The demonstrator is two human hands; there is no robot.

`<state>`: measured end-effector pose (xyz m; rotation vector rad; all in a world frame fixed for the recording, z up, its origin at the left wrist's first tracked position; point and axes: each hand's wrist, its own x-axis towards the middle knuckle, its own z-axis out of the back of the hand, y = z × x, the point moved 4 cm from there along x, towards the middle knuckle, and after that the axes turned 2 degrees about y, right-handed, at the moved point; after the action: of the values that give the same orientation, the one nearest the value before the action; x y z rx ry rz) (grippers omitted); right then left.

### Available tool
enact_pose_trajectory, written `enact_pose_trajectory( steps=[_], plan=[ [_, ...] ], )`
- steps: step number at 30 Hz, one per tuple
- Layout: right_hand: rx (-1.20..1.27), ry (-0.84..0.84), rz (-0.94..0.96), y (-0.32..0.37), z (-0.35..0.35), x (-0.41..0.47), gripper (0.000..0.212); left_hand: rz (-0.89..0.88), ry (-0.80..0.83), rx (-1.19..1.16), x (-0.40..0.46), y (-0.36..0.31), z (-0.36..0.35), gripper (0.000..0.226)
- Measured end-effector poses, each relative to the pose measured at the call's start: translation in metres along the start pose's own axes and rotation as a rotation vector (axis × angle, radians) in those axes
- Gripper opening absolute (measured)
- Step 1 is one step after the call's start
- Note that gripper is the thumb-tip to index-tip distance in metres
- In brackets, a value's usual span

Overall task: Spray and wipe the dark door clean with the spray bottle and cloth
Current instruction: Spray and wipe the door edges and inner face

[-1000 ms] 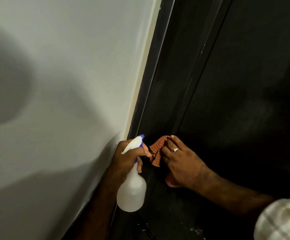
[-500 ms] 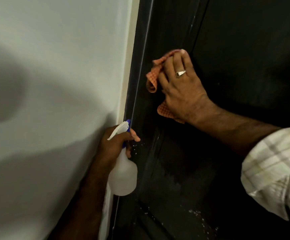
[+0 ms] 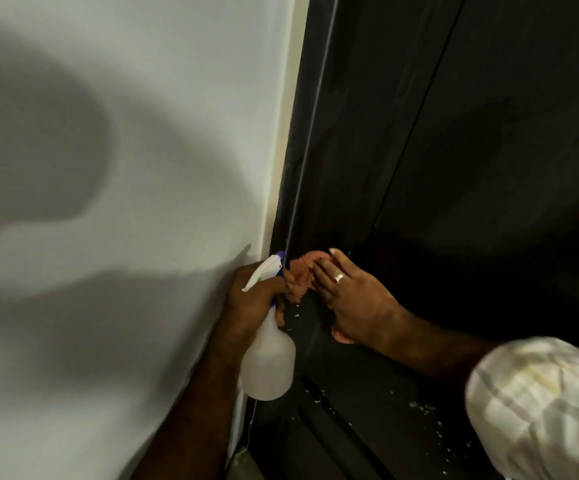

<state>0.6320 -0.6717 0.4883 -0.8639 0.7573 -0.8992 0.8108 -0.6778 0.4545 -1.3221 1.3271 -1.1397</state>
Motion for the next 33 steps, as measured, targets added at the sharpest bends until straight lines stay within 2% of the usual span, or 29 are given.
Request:
enact_pose_trajectory(
  steps=[4,7,10,12,14,17,19,21,23,26,29,33],
  plan=[
    [0.006,-0.085,0.01,-0.04,0.012,-0.046,0.063,-0.07,0.099,-0.005,0.004,-0.018,-0.011,0.025],
    [0.052,-0.175,-0.107,-0.076,0.019,-0.051,0.065,-0.106,0.114,-0.013,0.007,-0.029,-0.02,0.026],
    [0.136,-0.129,-0.124,-0.054,0.02,-0.047,0.077,-0.085,0.115,-0.023,0.012,-0.018,-0.025,0.039],
    [0.163,-0.04,0.0,-0.023,0.013,-0.046,0.072,-0.009,0.088,0.0,0.012,-0.003,-0.023,0.057],
    [0.16,-0.034,0.044,-0.018,0.012,-0.046,0.065,0.002,0.134,-0.006,0.008,0.004,-0.025,0.062],
    [0.133,-0.15,-0.134,-0.067,0.037,-0.042,0.066,0.013,0.126,-0.042,-0.001,-0.001,-0.025,0.055],
    [0.112,-0.279,-0.278,-0.121,0.061,-0.047,0.061,-0.073,0.185,-0.033,-0.001,-0.014,-0.031,0.046],
    [0.053,-0.413,-0.401,-0.175,0.083,-0.061,0.059,-0.136,0.248,-0.023,0.002,-0.035,-0.039,0.033],
    [-0.014,-0.46,-0.493,-0.224,0.098,-0.077,0.069,-0.185,0.3,-0.028,0.012,-0.065,-0.048,0.032],
    [-0.095,-0.552,-0.587,-0.282,0.124,-0.098,0.059,-0.219,0.356,-0.007,0.032,-0.119,-0.062,0.021],
    [-0.136,-0.546,-0.684,-0.327,0.156,-0.104,0.06,-0.241,0.357,-0.063,0.043,-0.178,-0.072,0.01],
    [-0.154,-0.439,-0.702,-0.322,0.169,-0.089,0.062,-0.274,0.351,-0.126,0.044,-0.229,-0.085,0.012]
  ],
)
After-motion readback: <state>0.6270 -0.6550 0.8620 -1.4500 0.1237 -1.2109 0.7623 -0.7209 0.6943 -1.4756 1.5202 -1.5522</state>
